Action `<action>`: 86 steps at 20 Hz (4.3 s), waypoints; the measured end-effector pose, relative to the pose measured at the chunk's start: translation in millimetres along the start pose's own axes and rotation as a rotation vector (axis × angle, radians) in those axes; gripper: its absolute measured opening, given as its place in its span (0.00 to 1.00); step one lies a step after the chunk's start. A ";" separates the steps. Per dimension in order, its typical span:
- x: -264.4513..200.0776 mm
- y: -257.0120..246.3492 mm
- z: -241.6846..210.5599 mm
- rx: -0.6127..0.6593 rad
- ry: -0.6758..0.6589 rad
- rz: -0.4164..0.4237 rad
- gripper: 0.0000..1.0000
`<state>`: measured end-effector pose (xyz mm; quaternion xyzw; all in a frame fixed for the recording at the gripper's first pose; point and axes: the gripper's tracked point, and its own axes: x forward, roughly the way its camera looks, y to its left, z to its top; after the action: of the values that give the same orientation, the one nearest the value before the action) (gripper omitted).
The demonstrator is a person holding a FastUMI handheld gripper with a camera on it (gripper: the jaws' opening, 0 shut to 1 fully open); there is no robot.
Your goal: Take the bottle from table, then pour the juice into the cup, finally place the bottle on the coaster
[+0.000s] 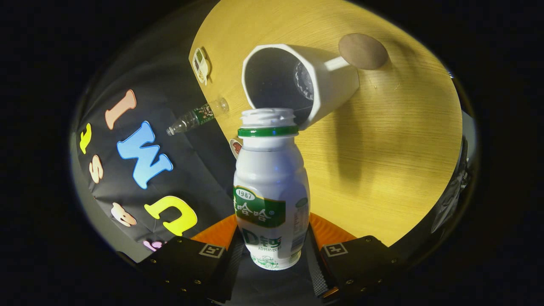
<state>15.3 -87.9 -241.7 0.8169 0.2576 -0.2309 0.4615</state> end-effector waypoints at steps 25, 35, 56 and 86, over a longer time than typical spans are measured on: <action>24.1 -7.2 13.1 -0.996 -0.359 0.001 0.69; 47.5 15.5 -10.7 -1.454 -0.474 -0.059 0.69; 135.5 89.9 10.4 -1.821 -0.732 -0.138 0.69; 227.7 88.4 54.0 -1.890 -0.671 -0.124 0.74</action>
<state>237.0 -126.7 -350.8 -0.0068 0.2338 -0.1735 0.9566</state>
